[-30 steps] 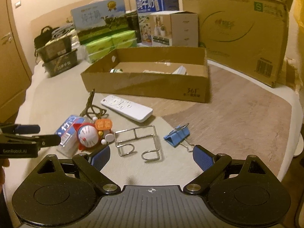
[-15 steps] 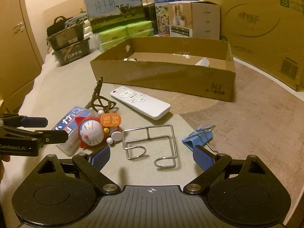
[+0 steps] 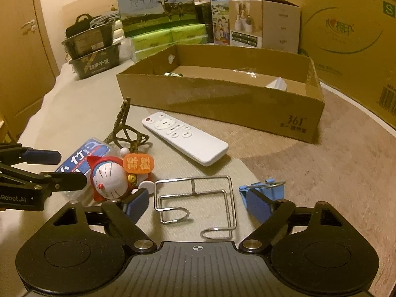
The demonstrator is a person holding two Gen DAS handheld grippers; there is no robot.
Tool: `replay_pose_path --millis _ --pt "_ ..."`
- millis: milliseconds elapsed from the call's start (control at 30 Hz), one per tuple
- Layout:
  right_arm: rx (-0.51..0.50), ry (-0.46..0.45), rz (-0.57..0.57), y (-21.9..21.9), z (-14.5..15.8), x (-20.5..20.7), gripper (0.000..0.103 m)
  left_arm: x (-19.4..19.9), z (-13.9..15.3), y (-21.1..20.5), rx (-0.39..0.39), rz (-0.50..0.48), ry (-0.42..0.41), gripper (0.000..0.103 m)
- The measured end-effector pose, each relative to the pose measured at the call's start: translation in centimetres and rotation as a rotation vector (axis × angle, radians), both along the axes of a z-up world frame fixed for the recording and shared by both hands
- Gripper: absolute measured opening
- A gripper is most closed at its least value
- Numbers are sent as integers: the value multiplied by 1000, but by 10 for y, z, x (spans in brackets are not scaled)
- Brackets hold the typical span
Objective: Organize rigid objects
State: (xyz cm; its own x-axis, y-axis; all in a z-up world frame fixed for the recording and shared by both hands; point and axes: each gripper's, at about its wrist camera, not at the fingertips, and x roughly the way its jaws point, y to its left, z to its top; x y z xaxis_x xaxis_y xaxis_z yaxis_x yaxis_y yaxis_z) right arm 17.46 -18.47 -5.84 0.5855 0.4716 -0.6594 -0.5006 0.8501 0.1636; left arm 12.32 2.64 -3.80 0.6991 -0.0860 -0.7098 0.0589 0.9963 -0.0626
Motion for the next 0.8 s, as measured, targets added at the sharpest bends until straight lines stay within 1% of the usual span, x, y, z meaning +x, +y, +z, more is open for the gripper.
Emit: replay_pose_path --millis 167,333,400,500,600,667,700,800 --pt "-18 -10 18 6 -1 1 74 1 -3 -1 3 -8 4 74" --pt "-15 10 17 8 -4 4 69 4 -5 -1 15 -12 5 71" --pt "-12 13 11 7 -4 4 69 6 -6 -2 22 -15 5 70" --pt "-18 13 10 9 -5 5 69 10 -7 -4 36 -24 5 67" --pt "-23 17 5 10 -6 6 69 15 -8 -8 51 -34 2 62" --pt "-25 19 5 11 -7 7 69 18 -9 -12 63 -45 5 56" --pt "-26 20 5 12 -8 7 69 19 -10 -13 70 -50 5 55" --pt "-33 23 5 13 -10 8 68 21 -12 -17 92 -50 6 55"
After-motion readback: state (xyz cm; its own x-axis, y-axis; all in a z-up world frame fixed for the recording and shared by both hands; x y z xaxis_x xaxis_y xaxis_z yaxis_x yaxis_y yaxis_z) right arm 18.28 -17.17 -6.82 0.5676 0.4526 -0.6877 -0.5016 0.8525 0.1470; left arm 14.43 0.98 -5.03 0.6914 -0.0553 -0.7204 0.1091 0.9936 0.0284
